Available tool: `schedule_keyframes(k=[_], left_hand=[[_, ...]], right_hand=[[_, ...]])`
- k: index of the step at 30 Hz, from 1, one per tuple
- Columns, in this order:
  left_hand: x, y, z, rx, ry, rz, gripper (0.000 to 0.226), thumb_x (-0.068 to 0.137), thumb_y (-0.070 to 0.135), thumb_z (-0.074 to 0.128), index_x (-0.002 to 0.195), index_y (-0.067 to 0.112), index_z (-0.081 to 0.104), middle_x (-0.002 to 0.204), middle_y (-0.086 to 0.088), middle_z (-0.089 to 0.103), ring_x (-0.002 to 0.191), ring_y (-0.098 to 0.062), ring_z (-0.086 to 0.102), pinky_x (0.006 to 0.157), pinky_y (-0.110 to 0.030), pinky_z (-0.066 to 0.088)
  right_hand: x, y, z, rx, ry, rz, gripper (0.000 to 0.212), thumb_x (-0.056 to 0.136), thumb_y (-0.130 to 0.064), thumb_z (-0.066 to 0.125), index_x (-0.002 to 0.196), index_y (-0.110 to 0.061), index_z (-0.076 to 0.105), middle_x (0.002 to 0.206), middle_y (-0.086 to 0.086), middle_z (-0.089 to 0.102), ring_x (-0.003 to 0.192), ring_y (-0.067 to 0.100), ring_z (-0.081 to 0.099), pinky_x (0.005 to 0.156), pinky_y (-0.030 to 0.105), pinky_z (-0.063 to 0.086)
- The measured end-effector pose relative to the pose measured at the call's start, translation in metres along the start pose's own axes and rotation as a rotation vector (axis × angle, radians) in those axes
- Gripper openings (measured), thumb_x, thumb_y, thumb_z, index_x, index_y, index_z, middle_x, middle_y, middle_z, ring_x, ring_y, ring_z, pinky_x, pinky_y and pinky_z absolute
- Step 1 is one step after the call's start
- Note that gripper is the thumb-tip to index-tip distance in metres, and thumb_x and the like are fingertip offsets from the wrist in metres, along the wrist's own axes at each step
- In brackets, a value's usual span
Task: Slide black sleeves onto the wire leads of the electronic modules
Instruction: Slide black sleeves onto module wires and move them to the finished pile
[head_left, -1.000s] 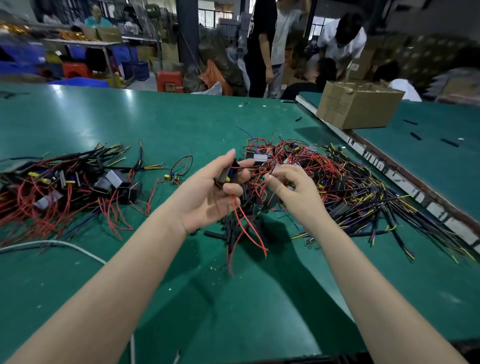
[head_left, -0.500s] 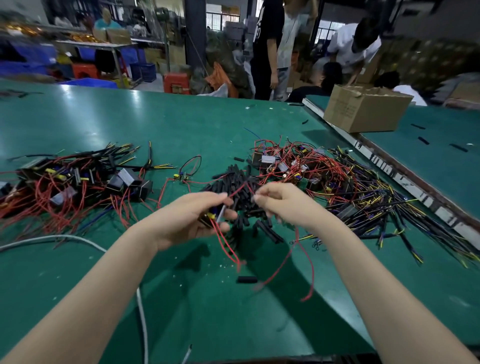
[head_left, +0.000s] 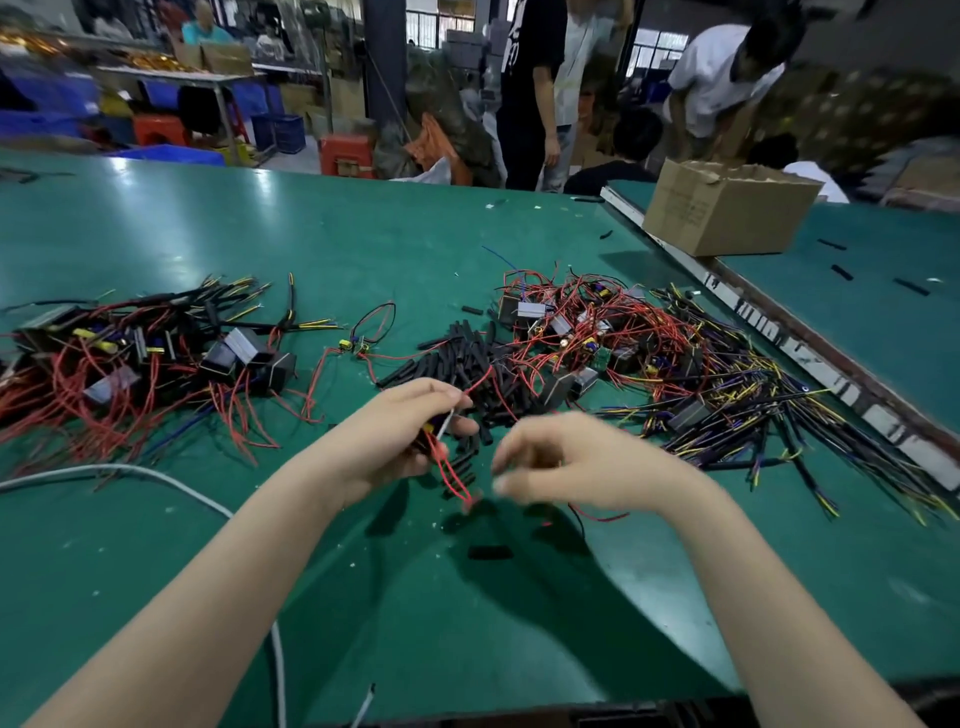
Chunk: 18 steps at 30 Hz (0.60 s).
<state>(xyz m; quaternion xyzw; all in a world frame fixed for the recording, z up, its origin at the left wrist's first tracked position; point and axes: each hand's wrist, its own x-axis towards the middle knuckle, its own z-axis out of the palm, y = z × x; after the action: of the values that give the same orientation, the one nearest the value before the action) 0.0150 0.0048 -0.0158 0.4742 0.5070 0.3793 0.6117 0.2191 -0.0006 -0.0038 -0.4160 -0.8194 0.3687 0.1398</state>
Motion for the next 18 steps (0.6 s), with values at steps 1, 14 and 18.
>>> schedule_keyframes(k=[1, 14, 18], left_hand=[[0.000, 0.001, 0.000, -0.041, -0.004, -0.002, 0.015, 0.097, 0.025, 0.050, 0.088, 0.020, 0.061, 0.077, -0.001, 0.073, 0.039, -0.007, 0.046, 0.043, -0.014, 0.032], [-0.004, -0.006, -0.003, -0.200, -0.180, 0.057, 0.015, 0.077, 0.037, 0.060, 0.070, 0.027, 0.068, 0.089, -0.002, 0.073, 0.054, -0.012, 0.059, 0.049, -0.017, 0.042], [0.001, -0.012, -0.003, -0.210, -0.184, 0.027, 0.042, 0.079, 0.048, 0.053, 0.046, 0.022, 0.057, 0.093, 0.005, 0.074, 0.089, -0.012, 0.071, 0.065, -0.027, 0.040]], right_hand=[[-0.001, -0.003, 0.007, -0.081, -0.084, 0.001, 0.014, 0.080, -0.036, 0.075, 0.089, -0.033, 0.065, 0.072, -0.009, 0.065, 0.062, 0.003, 0.056, 0.060, 0.018, 0.044], [0.019, 0.020, 0.014, -0.204, 0.695, 0.039, 0.014, 0.087, -0.019, 0.063, 0.098, -0.022, 0.070, 0.094, -0.005, 0.067, 0.087, 0.012, 0.060, 0.079, 0.021, 0.044], [0.020, 0.052, -0.016, -0.041, 0.976, 0.295, 0.012, 0.089, -0.020, 0.058, 0.099, -0.021, 0.066, 0.097, 0.001, 0.067, 0.090, 0.017, 0.057, 0.074, 0.022, 0.040]])
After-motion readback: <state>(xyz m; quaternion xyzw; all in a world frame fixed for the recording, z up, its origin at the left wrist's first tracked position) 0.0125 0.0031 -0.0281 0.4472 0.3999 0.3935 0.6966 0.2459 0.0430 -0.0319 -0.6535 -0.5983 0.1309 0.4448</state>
